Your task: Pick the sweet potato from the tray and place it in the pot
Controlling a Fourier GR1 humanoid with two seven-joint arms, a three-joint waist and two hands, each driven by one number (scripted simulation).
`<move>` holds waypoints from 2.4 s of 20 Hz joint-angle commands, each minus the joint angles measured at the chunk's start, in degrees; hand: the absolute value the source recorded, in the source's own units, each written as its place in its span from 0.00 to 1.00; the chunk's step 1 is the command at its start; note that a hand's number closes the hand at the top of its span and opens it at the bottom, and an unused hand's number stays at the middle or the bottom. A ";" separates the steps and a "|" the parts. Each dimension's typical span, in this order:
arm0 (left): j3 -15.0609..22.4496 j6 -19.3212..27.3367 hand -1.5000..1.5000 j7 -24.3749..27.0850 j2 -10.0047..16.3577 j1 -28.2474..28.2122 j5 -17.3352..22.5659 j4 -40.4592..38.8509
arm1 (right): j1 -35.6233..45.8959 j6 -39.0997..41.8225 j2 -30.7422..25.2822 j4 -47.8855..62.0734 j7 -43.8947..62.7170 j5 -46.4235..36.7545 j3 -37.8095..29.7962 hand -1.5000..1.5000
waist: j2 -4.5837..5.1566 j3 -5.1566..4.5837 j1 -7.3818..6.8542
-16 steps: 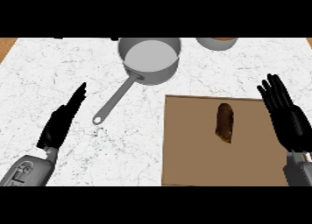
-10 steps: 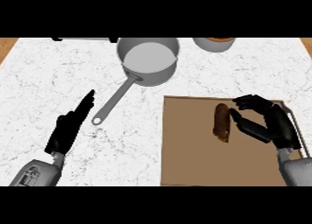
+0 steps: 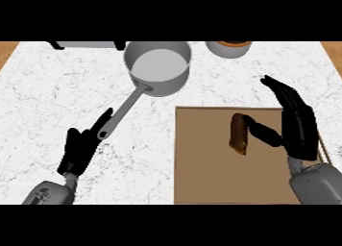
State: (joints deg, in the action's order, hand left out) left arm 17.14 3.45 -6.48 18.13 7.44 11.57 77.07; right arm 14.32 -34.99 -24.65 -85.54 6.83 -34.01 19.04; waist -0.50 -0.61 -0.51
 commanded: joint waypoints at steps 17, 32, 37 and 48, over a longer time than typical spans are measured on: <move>-0.84 -1.98 0.50 1.23 -2.05 -0.42 -0.28 -1.73 | 18.01 27.59 24.52 5.19 58.18 -25.20 2.82 0.00 | 0.65 0.58 0.06; -3.96 -4.97 0.50 1.25 -3.14 0.69 -2.30 -4.13 | 5.56 42.77 17.92 -9.44 56.89 -23.43 0.46 0.00 | 0.42 0.58 1.02; -6.31 -4.81 0.50 -1.46 -4.99 1.14 -3.67 -1.41 | -0.08 38.67 17.44 -7.90 47.59 -21.19 -3.87 0.00 | 0.51 0.61 0.65; -6.73 -5.54 0.50 -3.82 -5.13 -3.77 -4.39 5.16 | -8.51 30.11 20.81 -12.46 35.00 -11.13 -7.93 0.00 | 0.44 0.65 0.54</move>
State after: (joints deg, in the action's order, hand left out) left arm 10.26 -3.26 -7.72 13.84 4.53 7.81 79.60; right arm 9.83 -1.46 -3.87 -96.84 47.14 -48.70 13.37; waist -0.07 0.03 0.03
